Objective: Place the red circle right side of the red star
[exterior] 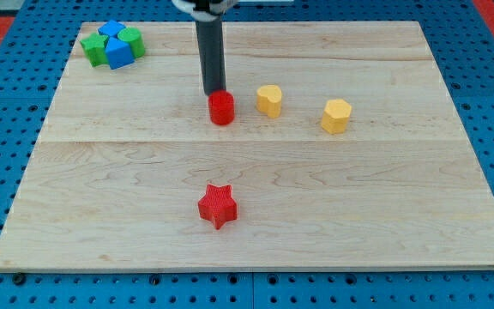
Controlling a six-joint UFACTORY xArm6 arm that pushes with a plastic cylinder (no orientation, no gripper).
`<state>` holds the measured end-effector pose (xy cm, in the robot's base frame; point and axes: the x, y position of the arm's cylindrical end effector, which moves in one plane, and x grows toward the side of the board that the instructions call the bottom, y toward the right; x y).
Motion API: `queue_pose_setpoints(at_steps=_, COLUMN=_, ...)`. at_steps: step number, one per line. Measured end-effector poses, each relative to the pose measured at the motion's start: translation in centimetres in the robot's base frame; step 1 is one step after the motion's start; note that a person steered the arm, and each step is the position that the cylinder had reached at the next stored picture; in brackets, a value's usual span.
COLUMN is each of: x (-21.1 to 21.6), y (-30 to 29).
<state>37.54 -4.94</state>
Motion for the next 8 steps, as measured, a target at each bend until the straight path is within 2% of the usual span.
queue_pose_setpoints(at_steps=3, x=12.3, y=1.5)
queue_pose_setpoints(at_steps=4, x=9.3, y=1.4)
queue_pose_setpoints(at_steps=5, x=11.4, y=4.7)
queue_pose_setpoints(at_steps=6, x=14.9, y=3.8)
queue_pose_setpoints(at_steps=7, x=8.2, y=0.9)
queue_pose_setpoints(at_steps=8, x=2.6, y=1.3)
